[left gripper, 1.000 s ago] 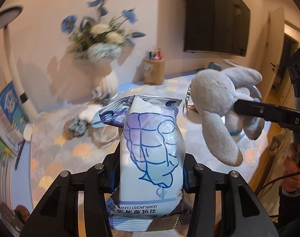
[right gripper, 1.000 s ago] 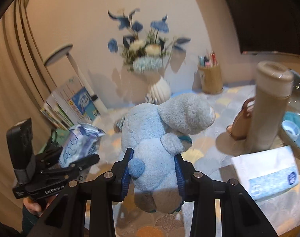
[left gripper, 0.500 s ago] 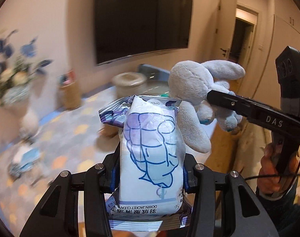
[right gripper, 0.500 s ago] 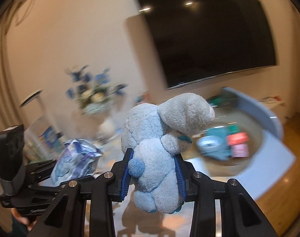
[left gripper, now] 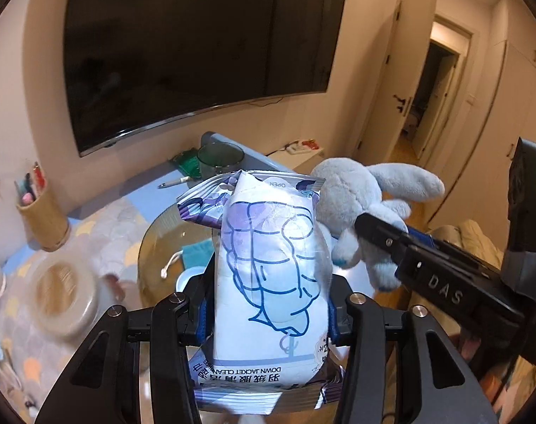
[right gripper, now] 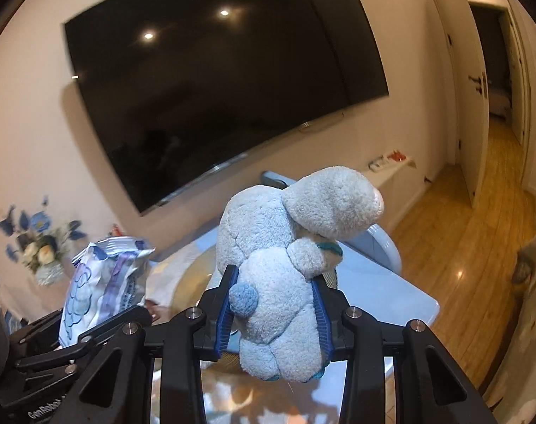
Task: Organize soft objects
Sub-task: 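Carry pouch and bunny to the glass bowl with both grippers, then open both grippers to drop pouch and bunny into the glass bowl, then return both tools to the bed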
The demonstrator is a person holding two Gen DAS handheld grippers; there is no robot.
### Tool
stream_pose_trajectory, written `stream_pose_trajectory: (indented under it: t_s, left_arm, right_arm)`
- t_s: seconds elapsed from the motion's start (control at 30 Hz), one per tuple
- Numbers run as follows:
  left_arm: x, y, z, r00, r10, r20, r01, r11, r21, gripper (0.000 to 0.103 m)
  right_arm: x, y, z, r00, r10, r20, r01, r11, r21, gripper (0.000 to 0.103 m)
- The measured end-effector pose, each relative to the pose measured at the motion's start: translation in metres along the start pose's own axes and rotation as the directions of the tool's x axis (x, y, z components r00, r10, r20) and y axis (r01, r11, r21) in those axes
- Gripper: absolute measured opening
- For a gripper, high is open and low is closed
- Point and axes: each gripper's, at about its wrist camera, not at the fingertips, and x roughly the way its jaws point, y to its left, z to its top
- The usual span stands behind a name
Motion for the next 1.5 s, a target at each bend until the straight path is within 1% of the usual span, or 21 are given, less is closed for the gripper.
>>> stream_pose_trajectory:
  t_s: [0.03, 0.07, 0.17, 0.23, 0.37, 0.5, 0.63, 0.73, 0.8, 0.83, 0.87, 0.9, 0.97, 1.0, 1.07, 1.1, 1.17, 1.27, 1.3, 1.4, 1.5]
  left_arm:
    - [0.009, 0.001, 0.003, 1.000, 0.018, 0.000, -0.018, 1.000, -0.003, 0.048]
    - [0.016, 0.000, 0.006, 0.999, 0.040, 0.001, -0.040, 0.999, -0.007, 0.056]
    - [0.032, 0.012, 0.014, 0.997, 0.082, -0.003, -0.082, 0.996, -0.037, 0.070]
    - [0.039, 0.023, 0.016, 0.999, 0.041, -0.023, -0.042, 0.997, -0.071, 0.076]
    - [0.029, 0.023, 0.012, 1.000, -0.025, -0.006, 0.025, 0.996, -0.084, 0.076]
    - [-0.007, 0.009, 0.003, 0.997, -0.077, 0.030, 0.079, 0.995, -0.055, 0.076]
    - [-0.063, 0.010, -0.011, 0.992, -0.100, 0.075, 0.103, 0.994, -0.035, 0.076]
    - [-0.112, 0.023, -0.030, 0.992, -0.069, 0.109, 0.072, 0.997, -0.023, 0.078]
    - [-0.140, 0.037, -0.048, 0.993, -0.047, 0.111, 0.048, 0.999, -0.007, 0.089]
    - [-0.154, 0.048, -0.065, 0.995, -0.033, 0.098, 0.031, 0.999, 0.015, 0.099]
    - [-0.161, 0.058, -0.080, 0.996, -0.022, 0.089, 0.019, 0.999, 0.029, 0.102]
    - [-0.172, 0.071, -0.099, 0.996, 0.013, 0.088, -0.015, 1.000, 0.025, 0.102]
    - [-0.190, 0.101, -0.133, 0.989, 0.131, 0.071, -0.129, 0.991, -0.030, 0.102]
    - [-0.202, 0.122, -0.153, 0.981, 0.188, 0.049, -0.186, 0.981, -0.058, 0.102]
    - [-0.221, 0.150, -0.173, 0.965, 0.262, 0.030, -0.257, 0.960, -0.110, 0.102]
    - [-0.239, 0.172, -0.186, 0.947, 0.320, 0.030, -0.312, 0.938, -0.153, 0.102]
    - [-0.261, 0.200, -0.199, 0.924, 0.382, 0.030, -0.368, 0.905, -0.212, 0.102]
    - [-0.285, 0.250, -0.223, 0.867, 0.498, -0.010, -0.474, 0.819, -0.322, 0.102]
    - [-0.288, 0.258, -0.229, 0.860, 0.510, -0.018, -0.486, 0.808, -0.333, 0.102]
    - [-0.275, 0.293, -0.250, 0.842, 0.532, -0.087, -0.522, 0.765, -0.377, 0.102]
    - [-0.253, 0.324, -0.271, 0.848, 0.509, -0.148, -0.520, 0.744, -0.421, 0.102]
  right_arm:
    - [0.012, -0.003, 0.004, 1.000, 0.000, -0.018, 0.000, 1.000, 0.008, 0.038]
    - [0.023, -0.003, 0.008, 0.999, 0.004, -0.034, -0.004, 1.000, 0.010, 0.038]
    - [0.049, -0.006, 0.016, 0.997, 0.023, -0.067, -0.021, 0.999, 0.032, 0.040]
    - [0.068, -0.011, 0.017, 0.992, 0.037, -0.118, -0.029, 0.997, 0.066, 0.057]
    - [0.077, -0.022, 0.007, 0.987, 0.049, -0.156, -0.037, 0.996, 0.081, 0.058]
    - [0.065, -0.019, -0.005, 0.987, 0.052, -0.154, -0.044, 0.998, 0.055, 0.058]
    - [0.041, -0.006, -0.018, 0.990, 0.040, -0.135, -0.039, 0.999, 0.015, 0.058]
    - [0.006, 0.016, -0.034, 0.995, 0.015, -0.099, -0.021, 0.998, -0.053, 0.058]
    - [-0.014, 0.033, -0.048, 0.996, -0.002, -0.092, -0.007, 0.995, -0.096, 0.060]
    - [-0.023, 0.042, -0.055, 0.996, 0.004, -0.088, -0.014, 0.993, -0.120, 0.060]
    - [-0.034, 0.054, -0.064, 0.996, 0.022, -0.086, -0.036, 0.987, -0.158, 0.060]
    - [-0.042, 0.065, -0.073, 0.995, 0.037, -0.090, -0.054, 0.980, -0.189, 0.060]
    - [-0.055, 0.095, -0.095, 0.992, 0.071, -0.103, -0.097, 0.956, -0.275, 0.060]
    - [-0.061, 0.112, -0.107, 0.990, 0.093, -0.109, -0.124, 0.939, -0.322, 0.060]
    - [-0.068, 0.145, -0.128, 0.985, 0.123, -0.124, -0.163, 0.905, -0.394, 0.061]
    - [-0.070, 0.162, -0.139, 0.980, 0.145, -0.137, -0.191, 0.884, -0.427, 0.061]
    - [-0.070, 0.198, -0.159, 0.963, 0.205, -0.174, -0.265, 0.835, -0.483, 0.061]
    - [-0.058, 0.255, -0.184, 0.935, 0.257, -0.244, -0.351, 0.764, -0.541, 0.075]
    - [-0.055, 0.266, -0.190, 0.930, 0.263, -0.257, -0.365, 0.750, -0.552, 0.078]
    - [-0.037, 0.307, -0.219, 0.901, 0.296, -0.317, -0.431, 0.682, -0.591, 0.078]
    - [0.000, 0.334, -0.251, 0.871, 0.290, -0.397, -0.483, 0.658, -0.578, 0.078]
